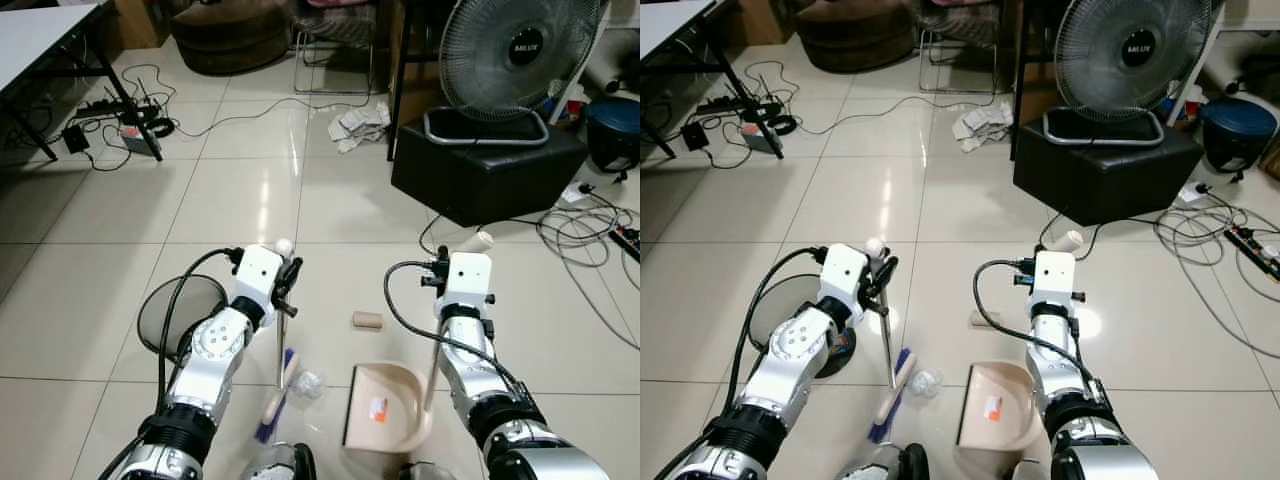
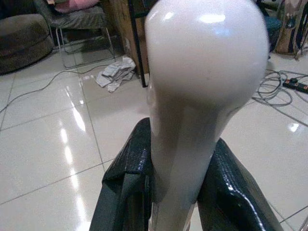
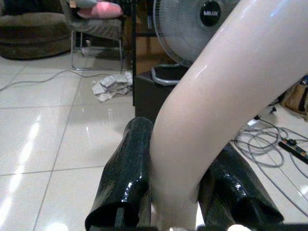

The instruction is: Sweep floor

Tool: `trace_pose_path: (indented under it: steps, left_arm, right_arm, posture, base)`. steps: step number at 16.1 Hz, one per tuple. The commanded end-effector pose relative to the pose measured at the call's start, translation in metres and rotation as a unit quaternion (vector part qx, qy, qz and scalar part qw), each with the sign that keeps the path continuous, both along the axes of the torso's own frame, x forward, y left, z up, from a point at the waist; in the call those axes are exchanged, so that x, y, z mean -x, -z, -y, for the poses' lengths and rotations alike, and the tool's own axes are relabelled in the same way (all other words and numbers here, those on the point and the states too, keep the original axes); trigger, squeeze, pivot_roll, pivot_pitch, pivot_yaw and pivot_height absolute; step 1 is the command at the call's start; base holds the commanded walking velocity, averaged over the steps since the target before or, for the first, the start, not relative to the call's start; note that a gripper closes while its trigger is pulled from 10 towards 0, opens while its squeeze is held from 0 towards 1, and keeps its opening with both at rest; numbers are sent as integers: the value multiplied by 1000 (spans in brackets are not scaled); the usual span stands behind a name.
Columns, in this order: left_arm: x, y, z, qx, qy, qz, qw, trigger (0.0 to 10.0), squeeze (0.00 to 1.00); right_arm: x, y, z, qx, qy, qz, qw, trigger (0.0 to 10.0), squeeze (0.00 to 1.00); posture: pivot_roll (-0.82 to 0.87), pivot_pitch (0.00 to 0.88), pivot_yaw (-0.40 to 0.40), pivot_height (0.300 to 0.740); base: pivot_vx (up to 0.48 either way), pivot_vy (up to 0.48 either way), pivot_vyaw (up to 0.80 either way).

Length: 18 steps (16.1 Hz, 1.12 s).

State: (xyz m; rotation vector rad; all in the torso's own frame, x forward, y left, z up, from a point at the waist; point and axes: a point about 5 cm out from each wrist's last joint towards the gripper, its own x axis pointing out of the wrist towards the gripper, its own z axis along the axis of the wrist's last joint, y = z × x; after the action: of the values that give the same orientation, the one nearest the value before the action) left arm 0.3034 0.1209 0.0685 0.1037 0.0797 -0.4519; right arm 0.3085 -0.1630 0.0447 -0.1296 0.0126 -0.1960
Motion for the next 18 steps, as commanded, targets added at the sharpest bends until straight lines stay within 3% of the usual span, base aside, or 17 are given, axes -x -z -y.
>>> trace_pose_path:
  steps: [1,6,9,12,17,18]
  left_arm:
    - [2,0,0,41,0,-21,999,10000,0]
    - [6,-8,12,97,53,-38,993,10000,0]
    - [0,-20,9,144,28,-27,989,10000,0]
    - [-5,-29,4,158,23,-7,987,10000,0]
    - [-15,-37,-23,98,-8,42,994,10000,0]
    - [-19,-38,-43,59,-27,51,997,10000,0]
  right_arm:
    - [-6,-8,-3,-3,0,19,1000,10000,0]
    - [-6,-9,4,1,10,24,1000,10000,0]
    - [-7,-10,5,2,12,26,1000,10000,0]
    - [-5,-9,6,-2,7,27,1000,10000,0]
    - [0,-13,9,-54,-11,64,996,10000,0]
    - [1,-14,11,-66,-7,76,995,10000,0]
  posture:
    - [88,119,118,740]
    - [79,106,117,740]
    - [72,97,116,740]
    - [69,87,110,740]
    - [63,79,110,740]
    - [58,77,112,740]
  base:
    - [0,0,0]
    - [0,0,0]
    - [0,0,0]
    - [0,0,0]
    - [0,0,0]
    - [0,0,0]
